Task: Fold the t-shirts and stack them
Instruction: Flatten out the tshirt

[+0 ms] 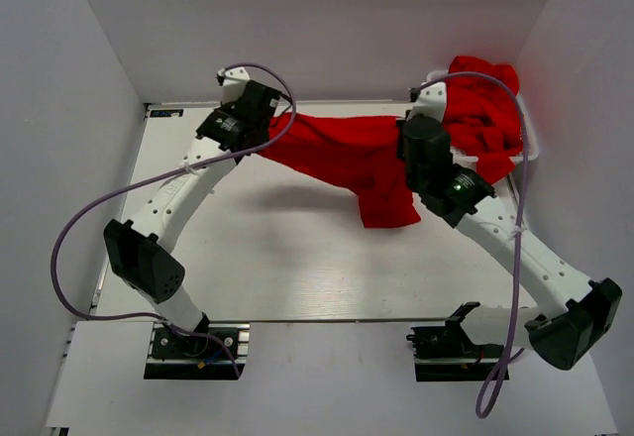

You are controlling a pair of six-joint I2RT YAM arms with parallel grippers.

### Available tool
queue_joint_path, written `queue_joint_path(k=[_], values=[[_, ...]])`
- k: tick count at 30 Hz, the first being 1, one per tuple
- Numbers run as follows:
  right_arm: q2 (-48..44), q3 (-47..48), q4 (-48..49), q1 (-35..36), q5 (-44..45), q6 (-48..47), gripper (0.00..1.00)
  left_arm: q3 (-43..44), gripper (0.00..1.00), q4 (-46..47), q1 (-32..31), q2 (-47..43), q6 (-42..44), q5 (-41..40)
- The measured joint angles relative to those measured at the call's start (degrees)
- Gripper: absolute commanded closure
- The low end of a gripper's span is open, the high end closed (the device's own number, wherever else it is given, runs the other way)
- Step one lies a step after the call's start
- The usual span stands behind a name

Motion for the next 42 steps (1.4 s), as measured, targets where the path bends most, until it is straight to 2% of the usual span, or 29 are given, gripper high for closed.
queue_joint_path(k=[6,12,19,23,26,35,42], values=[[-5.2,2.2,0.7,-4.0,4.7,-6.8,1.0,5.6,1.0,2.4,4.4,-1.2,8.7,-3.4],[-8.2,5.1,2.0,-6.3,4.2,-11.8,1.0,12.7,1.0,5.6,6.5,-1.4,17.1,-3.9],[-5.6,22.3,-2.0,-7.0,-4.1,-17.2,1.0,24.8,1.0,13.9,6.9,-2.6,29.1,-3.8],[-5.2,32.6,-4.8,-7.0,-11.1,-20.0,1.0,26.1,1.0,22.8,6.6,-7.2,37.9,-3.9],[-6.6,35.8,-5.6,-7.0,-15.6,-21.3,1.0,26.7,1.0,28.0,5.9,-11.1,43.2,-3.8],[-12.8,33.5,-9.2,-7.0,-30.0,-20.8,1.0,27.8,1.0,36.1,5.8,-18.1,50.9,-3.5],[-10.3,25.0,-6.5,-7.1,-27.0,-19.0,1.0,19.7,1.0,38.0,6.3,-16.0,50.0,-6.9]])
